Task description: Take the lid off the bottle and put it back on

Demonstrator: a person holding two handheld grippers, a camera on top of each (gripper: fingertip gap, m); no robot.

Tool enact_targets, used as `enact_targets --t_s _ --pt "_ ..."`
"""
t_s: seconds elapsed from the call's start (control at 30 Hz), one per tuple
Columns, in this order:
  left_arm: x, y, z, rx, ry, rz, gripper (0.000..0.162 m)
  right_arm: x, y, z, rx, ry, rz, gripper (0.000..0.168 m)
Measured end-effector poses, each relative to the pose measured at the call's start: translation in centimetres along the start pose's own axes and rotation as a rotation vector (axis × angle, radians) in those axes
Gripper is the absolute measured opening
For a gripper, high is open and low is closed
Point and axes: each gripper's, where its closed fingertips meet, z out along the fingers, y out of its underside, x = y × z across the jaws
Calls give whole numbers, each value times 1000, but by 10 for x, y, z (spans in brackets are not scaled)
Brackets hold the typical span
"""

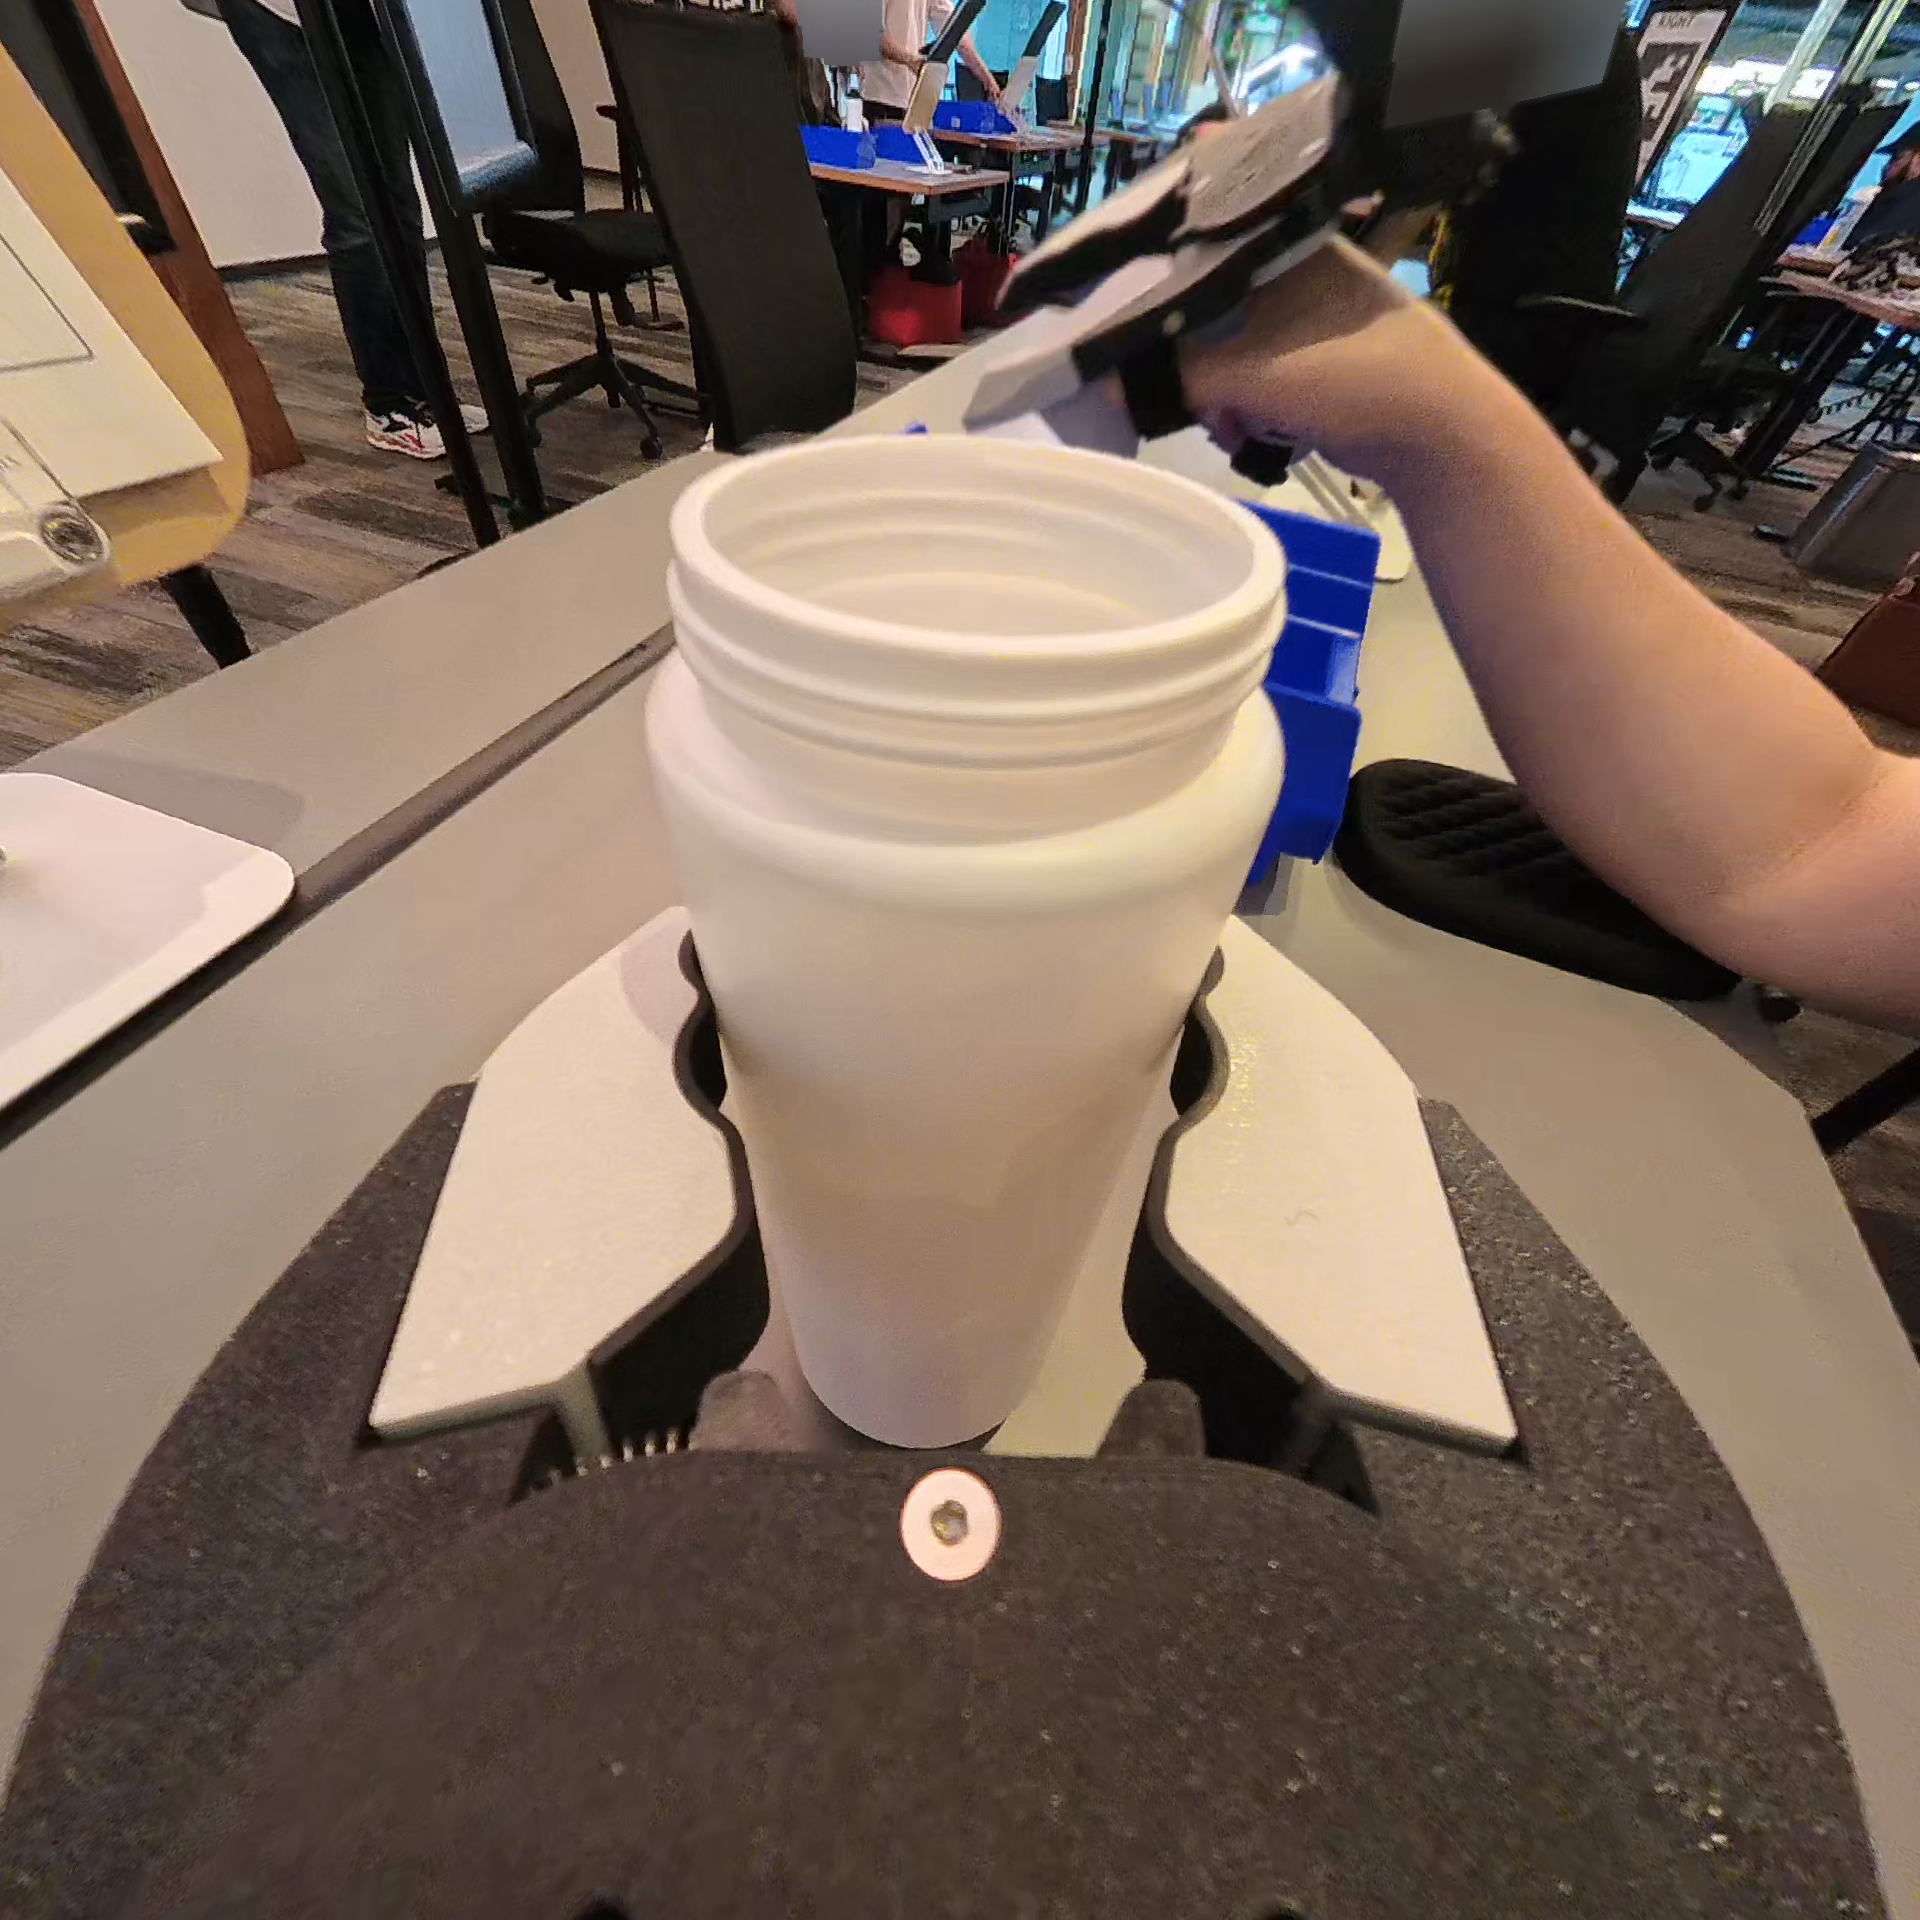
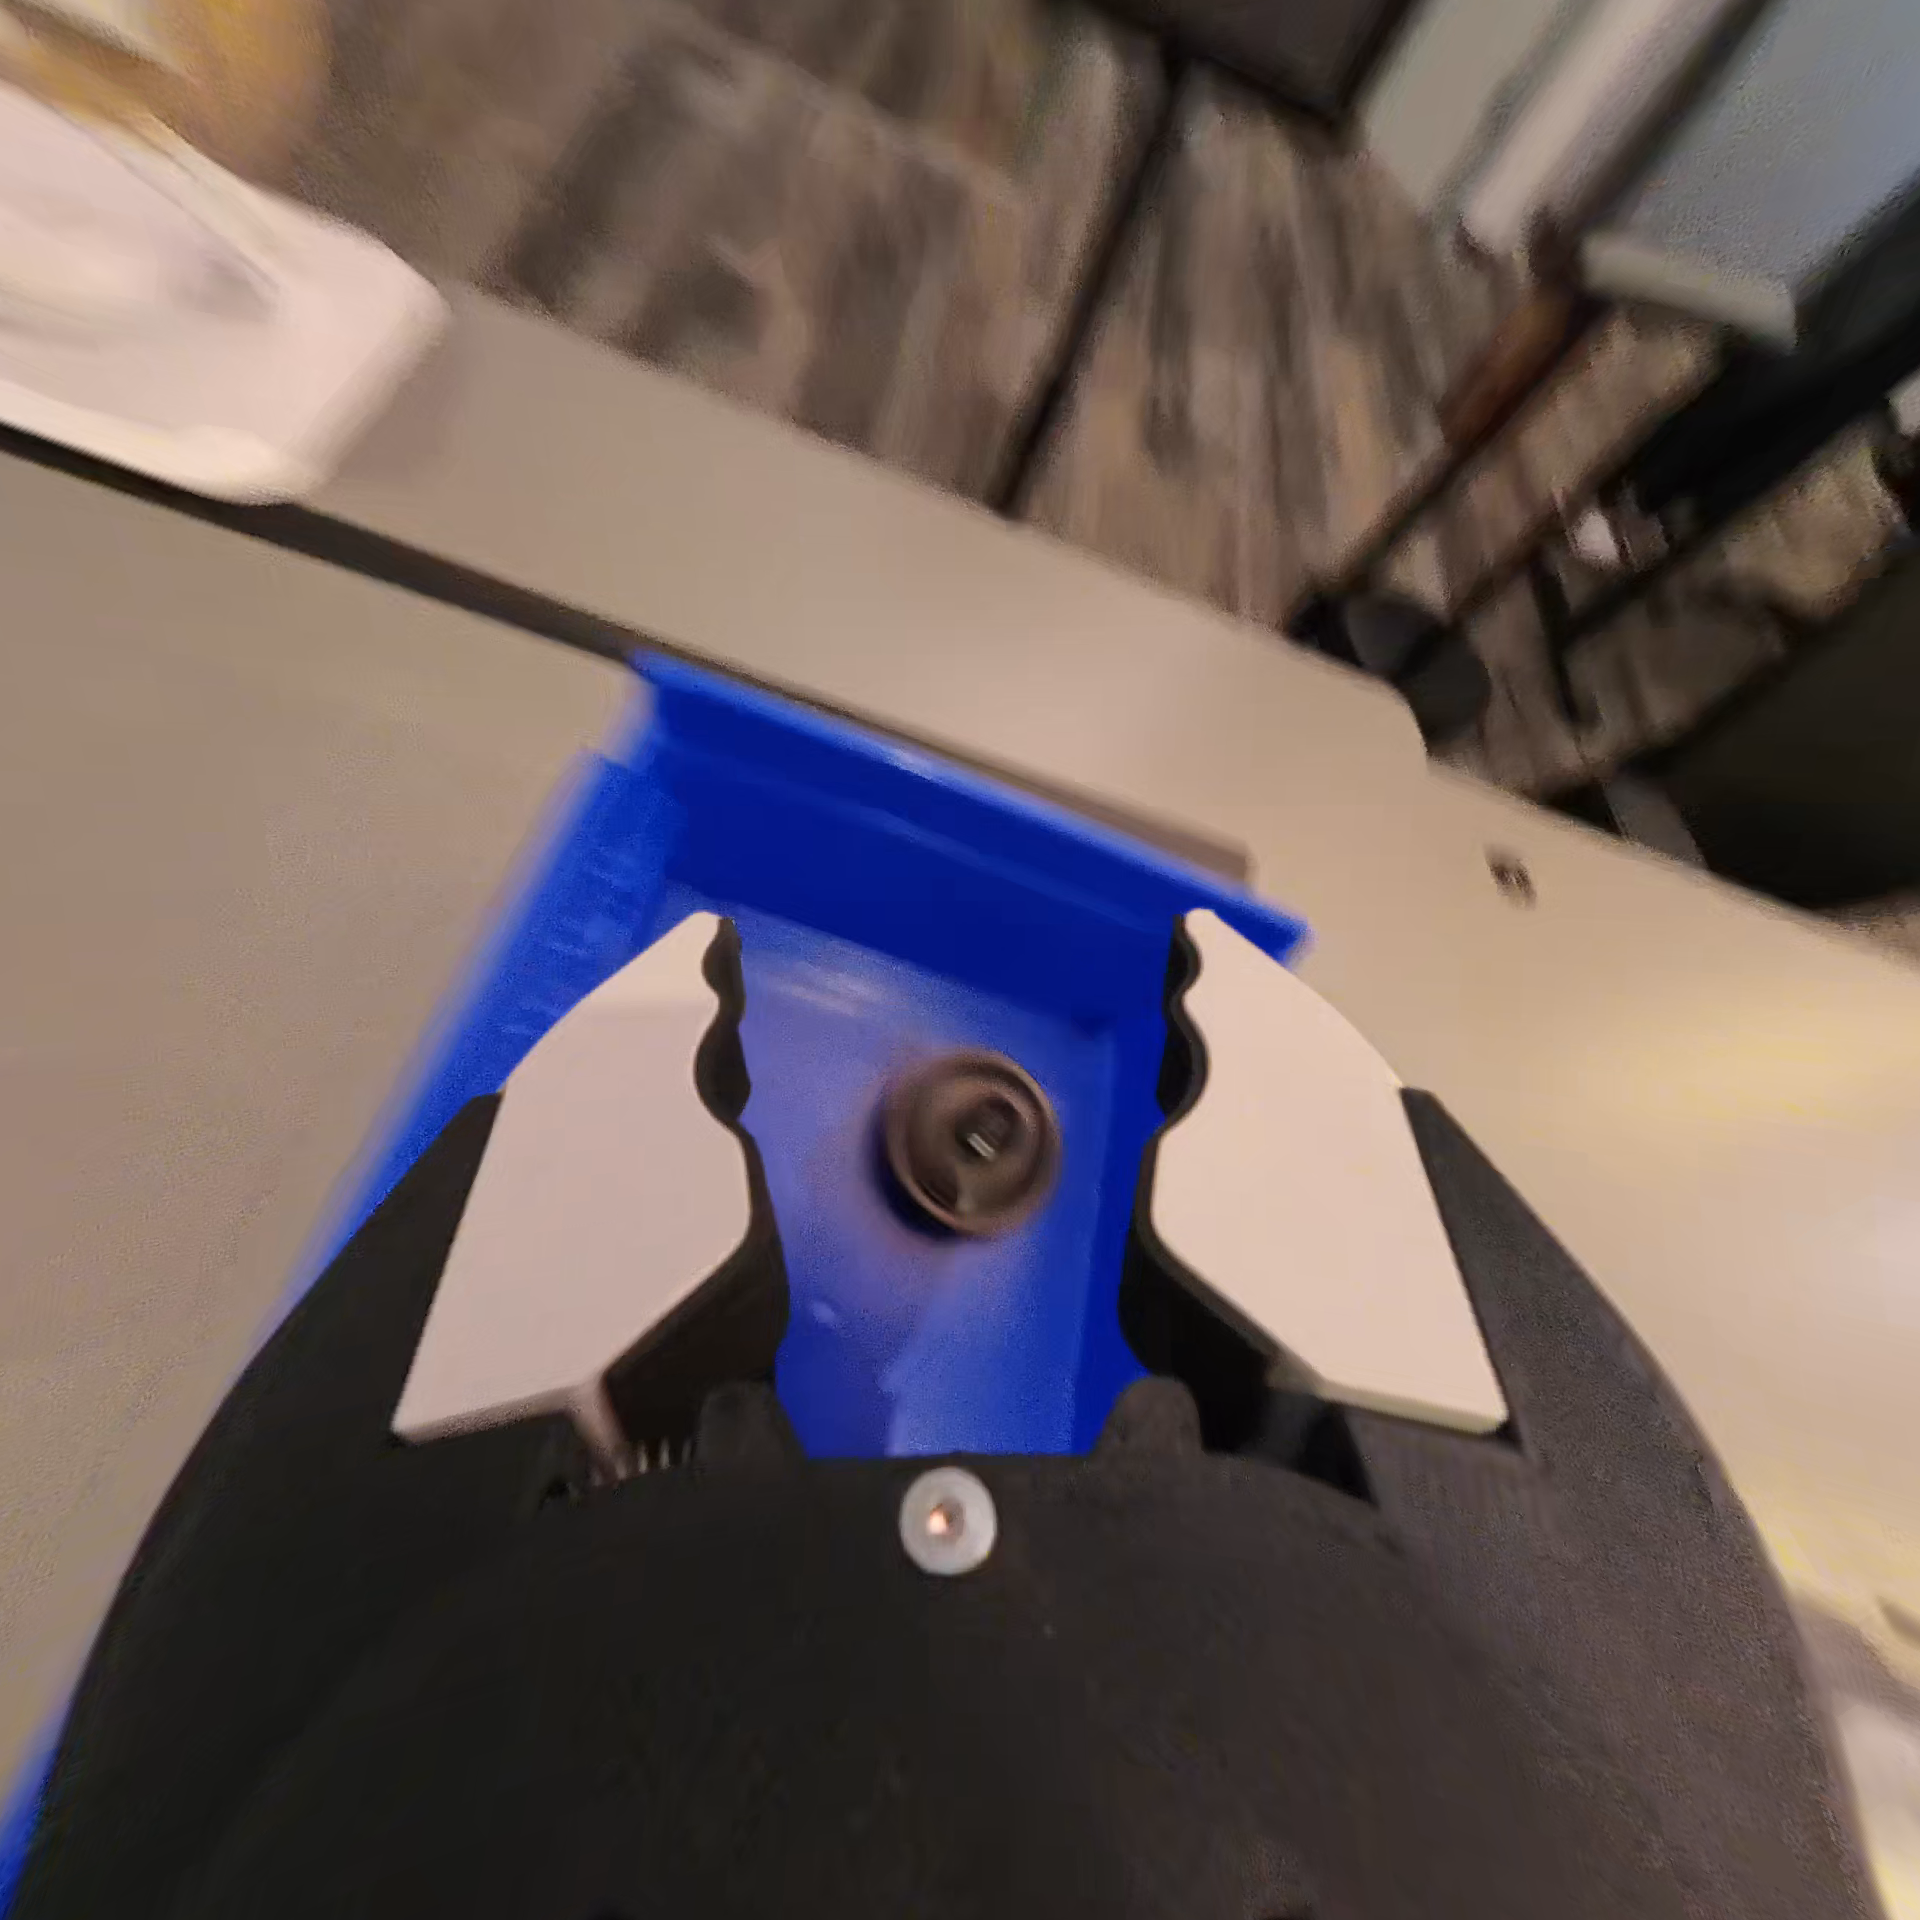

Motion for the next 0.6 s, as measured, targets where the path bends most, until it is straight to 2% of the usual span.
enact_targets --t_s 0.03,0.1,0.17,0.23,0.4,0.6 --pt "0 -3 -2 8 0 -1 86 -26 -23 -13 96 -98 -19 79" --pt "1 -11 -7 34 7 -10 86 -99 -58 -43 272 -409 -85 79" --pt "3 -18 -12 61 19 -26 86 -174 -69 -78 369 -761 -162 83" --pt "6 -27 -17 92 33 -42 86 -228 -66 -103 411 -994 -218 84" --pt "15 -42 -26 134 61 -44 86 -300 -59 -123 399 -1237 -191 87" --pt "32 -47 -23 150 115 -48 86 -327 -46 -119 342 -1290 -195 95"
